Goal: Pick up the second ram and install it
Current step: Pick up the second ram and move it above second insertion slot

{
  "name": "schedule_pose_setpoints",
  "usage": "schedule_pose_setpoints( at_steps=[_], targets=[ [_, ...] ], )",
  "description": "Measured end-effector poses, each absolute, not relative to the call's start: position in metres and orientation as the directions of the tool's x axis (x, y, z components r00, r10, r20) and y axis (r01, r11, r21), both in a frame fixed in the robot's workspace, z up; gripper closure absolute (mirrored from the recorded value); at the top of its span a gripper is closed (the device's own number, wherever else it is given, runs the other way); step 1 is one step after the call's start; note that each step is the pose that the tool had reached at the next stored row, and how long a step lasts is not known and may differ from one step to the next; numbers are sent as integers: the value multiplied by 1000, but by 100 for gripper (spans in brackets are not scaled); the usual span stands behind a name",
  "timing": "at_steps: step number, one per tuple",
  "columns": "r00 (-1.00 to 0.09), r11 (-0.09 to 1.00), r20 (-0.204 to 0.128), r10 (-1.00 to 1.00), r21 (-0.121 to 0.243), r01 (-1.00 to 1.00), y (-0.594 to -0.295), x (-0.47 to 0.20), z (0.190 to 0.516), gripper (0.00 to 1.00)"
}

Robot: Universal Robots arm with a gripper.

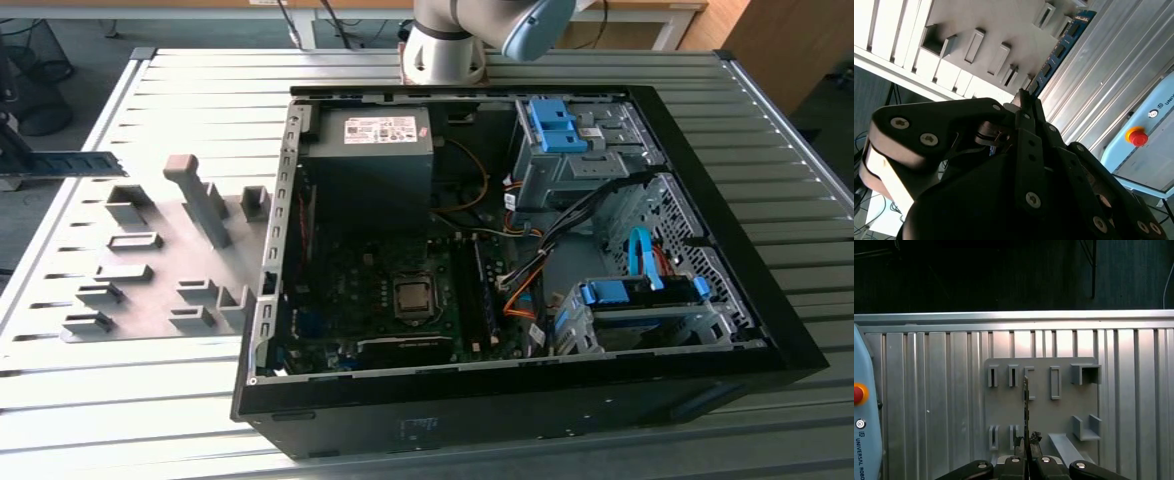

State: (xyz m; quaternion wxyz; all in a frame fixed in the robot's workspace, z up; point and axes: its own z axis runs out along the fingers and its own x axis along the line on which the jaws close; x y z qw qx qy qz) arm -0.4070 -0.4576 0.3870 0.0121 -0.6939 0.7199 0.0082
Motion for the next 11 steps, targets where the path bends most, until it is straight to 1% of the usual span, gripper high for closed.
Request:
schedule_pose_setpoints(
  at_steps=[11],
  targets=[
    [-37,37,-29,-999,-5,-999,-457,-407,406,86]
  ],
)
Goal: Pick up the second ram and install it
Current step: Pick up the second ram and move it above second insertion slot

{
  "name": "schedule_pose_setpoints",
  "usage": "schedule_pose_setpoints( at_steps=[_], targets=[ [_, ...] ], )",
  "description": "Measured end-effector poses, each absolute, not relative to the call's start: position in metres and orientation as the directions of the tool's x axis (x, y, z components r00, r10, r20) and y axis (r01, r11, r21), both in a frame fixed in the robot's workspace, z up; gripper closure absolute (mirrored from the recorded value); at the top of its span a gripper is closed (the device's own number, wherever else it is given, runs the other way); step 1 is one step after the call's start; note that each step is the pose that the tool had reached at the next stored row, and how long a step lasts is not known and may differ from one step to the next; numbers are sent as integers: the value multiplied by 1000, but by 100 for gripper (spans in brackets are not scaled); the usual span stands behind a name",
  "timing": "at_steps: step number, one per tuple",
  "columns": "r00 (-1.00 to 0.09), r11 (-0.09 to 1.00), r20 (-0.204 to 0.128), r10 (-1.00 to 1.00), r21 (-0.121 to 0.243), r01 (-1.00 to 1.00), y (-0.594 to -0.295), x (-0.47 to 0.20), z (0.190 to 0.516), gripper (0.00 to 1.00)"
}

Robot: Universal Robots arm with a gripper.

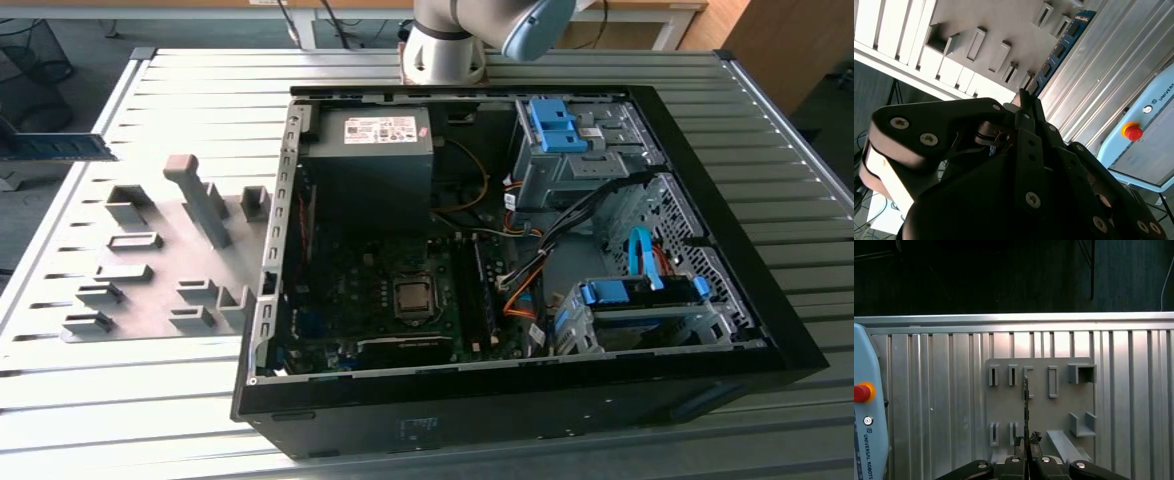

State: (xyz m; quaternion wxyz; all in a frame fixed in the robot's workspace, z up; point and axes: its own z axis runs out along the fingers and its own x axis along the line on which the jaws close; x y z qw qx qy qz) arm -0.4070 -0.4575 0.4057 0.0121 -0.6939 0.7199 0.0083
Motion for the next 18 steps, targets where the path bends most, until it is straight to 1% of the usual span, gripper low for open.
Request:
schedule_pose_setpoints(
  at_steps=[3,18],
  targets=[
    [-37,37,-29,-999,-5,-999,-457,-407,410,86],
    [-37,37,-29,-999,-5,-999,-457,-403,410,86]
  ],
)
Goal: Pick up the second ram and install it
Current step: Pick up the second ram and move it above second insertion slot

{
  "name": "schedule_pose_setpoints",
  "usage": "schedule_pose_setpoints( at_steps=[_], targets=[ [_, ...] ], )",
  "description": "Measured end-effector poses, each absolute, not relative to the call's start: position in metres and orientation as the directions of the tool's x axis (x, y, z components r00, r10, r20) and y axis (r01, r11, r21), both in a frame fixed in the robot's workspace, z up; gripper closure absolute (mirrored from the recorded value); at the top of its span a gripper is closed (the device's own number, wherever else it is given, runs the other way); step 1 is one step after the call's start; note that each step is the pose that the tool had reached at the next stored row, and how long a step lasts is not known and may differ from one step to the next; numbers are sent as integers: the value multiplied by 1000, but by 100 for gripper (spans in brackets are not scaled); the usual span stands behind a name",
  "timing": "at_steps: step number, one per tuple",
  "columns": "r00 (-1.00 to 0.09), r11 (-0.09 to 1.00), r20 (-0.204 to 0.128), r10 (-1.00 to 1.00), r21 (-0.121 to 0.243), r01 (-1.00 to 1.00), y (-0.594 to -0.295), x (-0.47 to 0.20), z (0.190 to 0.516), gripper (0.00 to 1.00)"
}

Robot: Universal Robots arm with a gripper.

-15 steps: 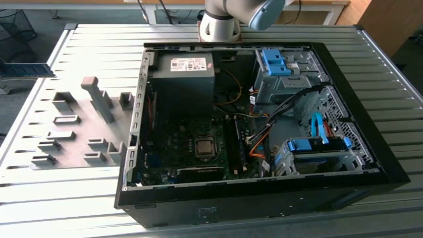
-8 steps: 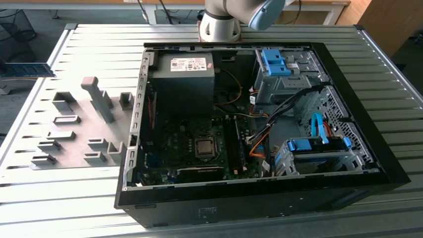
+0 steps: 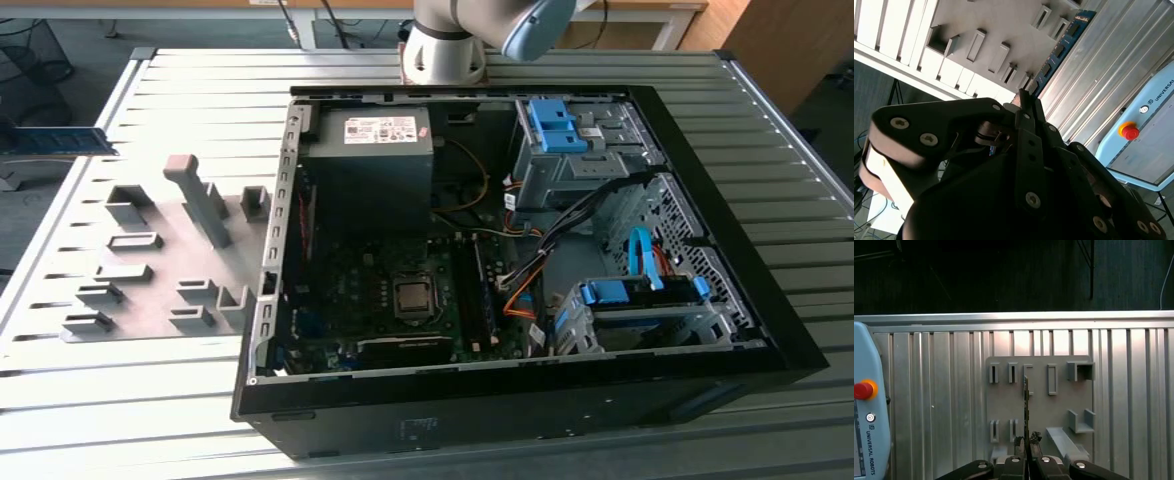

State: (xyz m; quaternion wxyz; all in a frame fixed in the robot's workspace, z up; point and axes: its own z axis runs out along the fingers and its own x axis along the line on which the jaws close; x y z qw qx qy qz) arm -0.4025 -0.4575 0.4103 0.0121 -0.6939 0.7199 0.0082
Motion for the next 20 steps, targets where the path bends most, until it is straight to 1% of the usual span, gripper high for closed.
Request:
schedule_pose_setpoints(
  at_steps=[20],
  targets=[
    [-37,37,-29,-999,-5,-999,-457,-386,410,86]
  ],
)
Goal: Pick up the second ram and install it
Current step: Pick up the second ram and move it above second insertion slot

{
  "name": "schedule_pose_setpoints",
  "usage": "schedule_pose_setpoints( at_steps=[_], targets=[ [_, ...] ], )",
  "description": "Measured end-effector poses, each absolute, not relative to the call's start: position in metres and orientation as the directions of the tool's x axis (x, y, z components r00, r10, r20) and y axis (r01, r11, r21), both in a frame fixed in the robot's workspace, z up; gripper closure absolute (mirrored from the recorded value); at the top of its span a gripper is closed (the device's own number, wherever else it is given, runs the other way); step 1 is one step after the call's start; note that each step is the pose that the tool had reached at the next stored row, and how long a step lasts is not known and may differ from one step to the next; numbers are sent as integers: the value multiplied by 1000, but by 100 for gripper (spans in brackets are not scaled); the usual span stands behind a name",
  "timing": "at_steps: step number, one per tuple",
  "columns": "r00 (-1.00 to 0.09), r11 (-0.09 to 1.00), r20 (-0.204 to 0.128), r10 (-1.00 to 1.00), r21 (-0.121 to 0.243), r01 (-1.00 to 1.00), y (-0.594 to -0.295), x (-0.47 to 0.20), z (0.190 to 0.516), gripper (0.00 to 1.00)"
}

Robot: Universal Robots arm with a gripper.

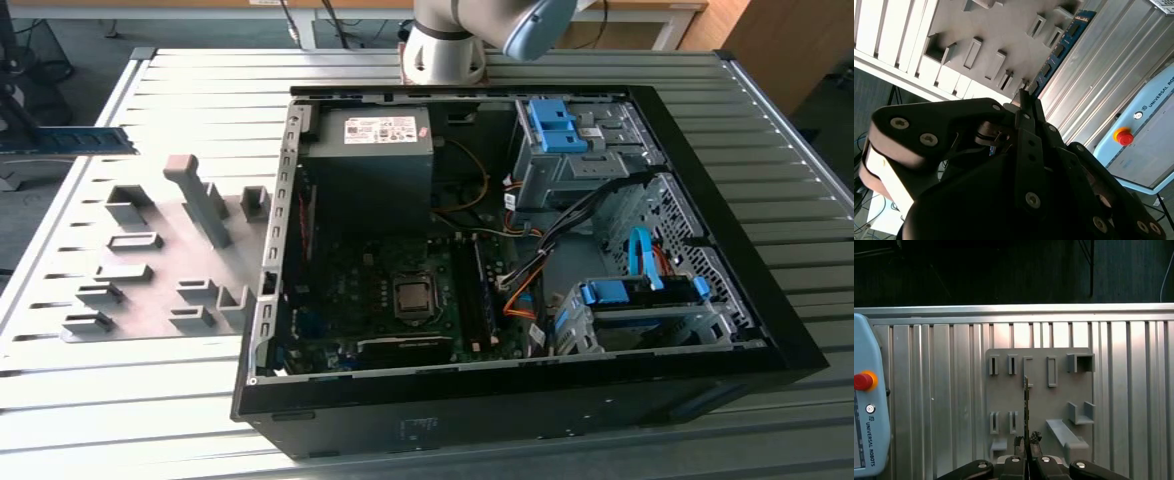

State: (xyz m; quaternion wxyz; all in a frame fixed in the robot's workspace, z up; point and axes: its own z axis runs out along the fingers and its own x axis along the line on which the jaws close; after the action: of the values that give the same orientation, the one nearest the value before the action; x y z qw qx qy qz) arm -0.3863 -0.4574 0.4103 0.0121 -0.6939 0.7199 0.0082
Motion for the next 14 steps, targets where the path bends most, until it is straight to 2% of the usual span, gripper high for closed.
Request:
schedule_pose_setpoints(
  at_steps=[14],
  targets=[
    [-37,37,-29,-999,-5,-999,-457,-354,410,86]
  ],
)
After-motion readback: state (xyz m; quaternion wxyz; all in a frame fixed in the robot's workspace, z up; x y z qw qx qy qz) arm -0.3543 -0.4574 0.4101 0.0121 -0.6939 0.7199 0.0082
